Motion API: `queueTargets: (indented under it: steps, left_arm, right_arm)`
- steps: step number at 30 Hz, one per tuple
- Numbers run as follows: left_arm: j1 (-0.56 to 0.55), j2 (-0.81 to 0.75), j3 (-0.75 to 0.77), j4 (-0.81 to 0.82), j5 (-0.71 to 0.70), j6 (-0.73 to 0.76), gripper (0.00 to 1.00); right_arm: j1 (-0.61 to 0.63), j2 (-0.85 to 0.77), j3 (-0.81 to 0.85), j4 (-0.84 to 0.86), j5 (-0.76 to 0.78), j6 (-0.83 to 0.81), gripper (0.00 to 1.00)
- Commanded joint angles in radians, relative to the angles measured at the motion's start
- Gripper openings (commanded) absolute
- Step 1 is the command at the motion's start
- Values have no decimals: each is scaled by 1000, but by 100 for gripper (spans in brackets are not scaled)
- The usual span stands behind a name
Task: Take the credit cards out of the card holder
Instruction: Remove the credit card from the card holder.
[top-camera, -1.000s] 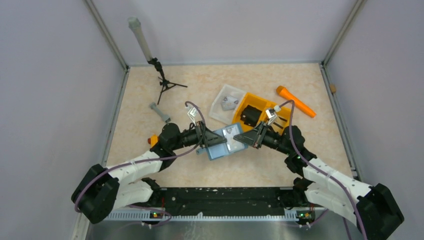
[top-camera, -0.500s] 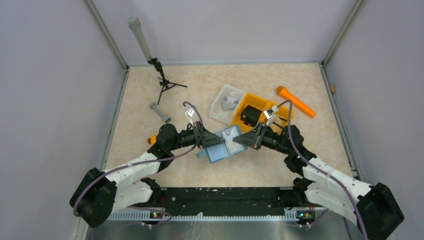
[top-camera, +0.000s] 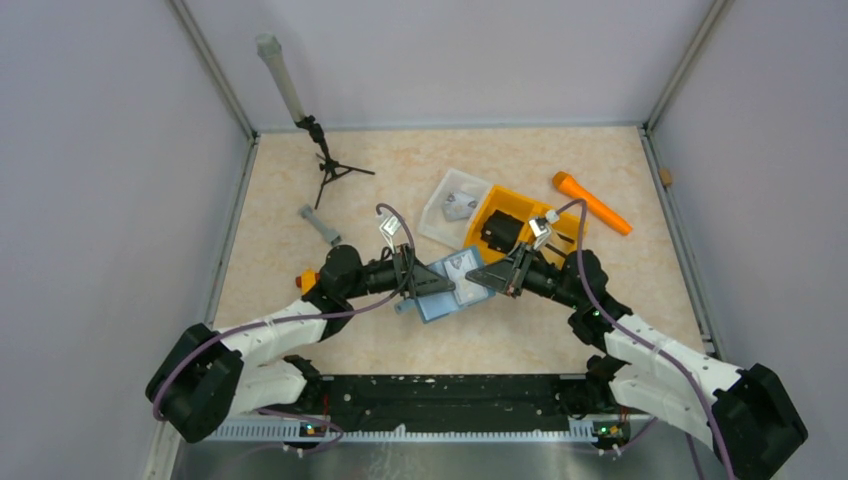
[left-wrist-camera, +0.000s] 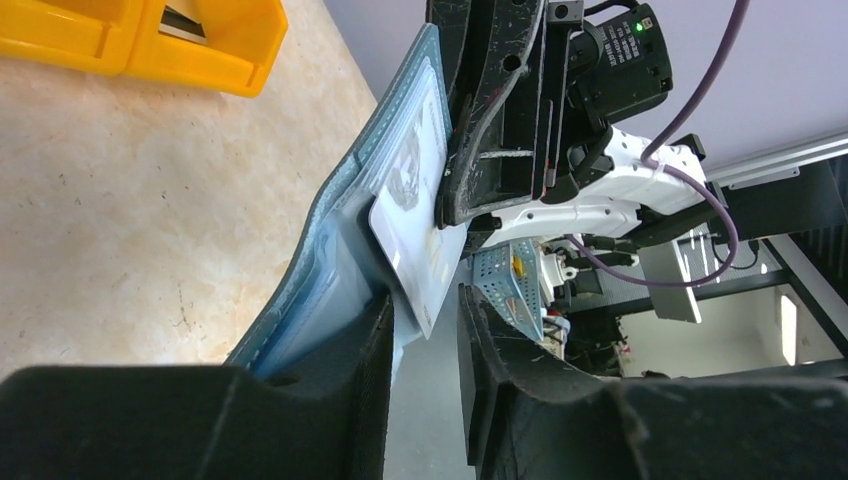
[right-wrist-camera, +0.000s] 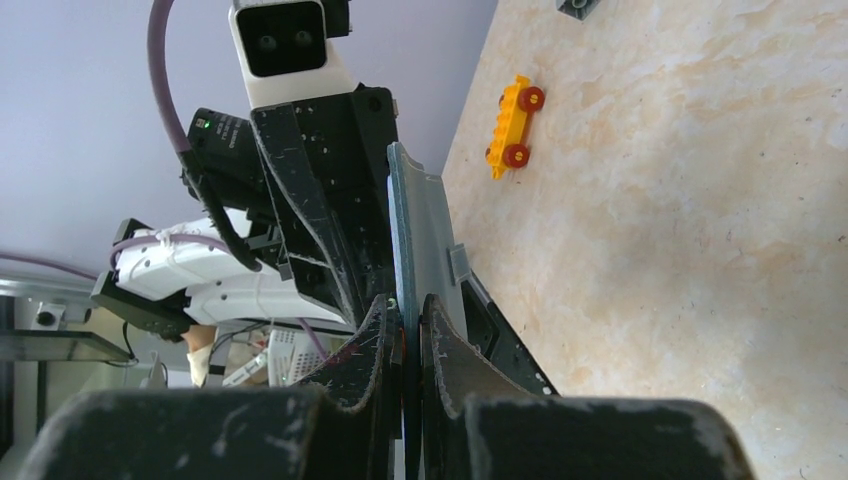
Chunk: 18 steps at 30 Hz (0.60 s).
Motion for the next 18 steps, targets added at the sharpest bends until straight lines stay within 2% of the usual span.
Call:
queueTargets:
  steps: [1,7,11,15,18]
  left_arm:
    - [-11,14,31,129,-5,-24,33]
    - [-12,49,46,229,6,-85,16]
    - [-10,34,47,201,1,-73,16]
    - [-10,9,54,107,-29,-34,23]
    - [-10,7,56,94,-50,-34,24]
  right_arm:
    - [13,4,10,115,-45,31,0]
    - [13,11,17,88,-48,-13,0]
    - [13,0,40,0,-42,-106,0]
    - [15,-10,58,-58,-43,-178,0]
    - [20,-15,72,-102,-33,-227,0]
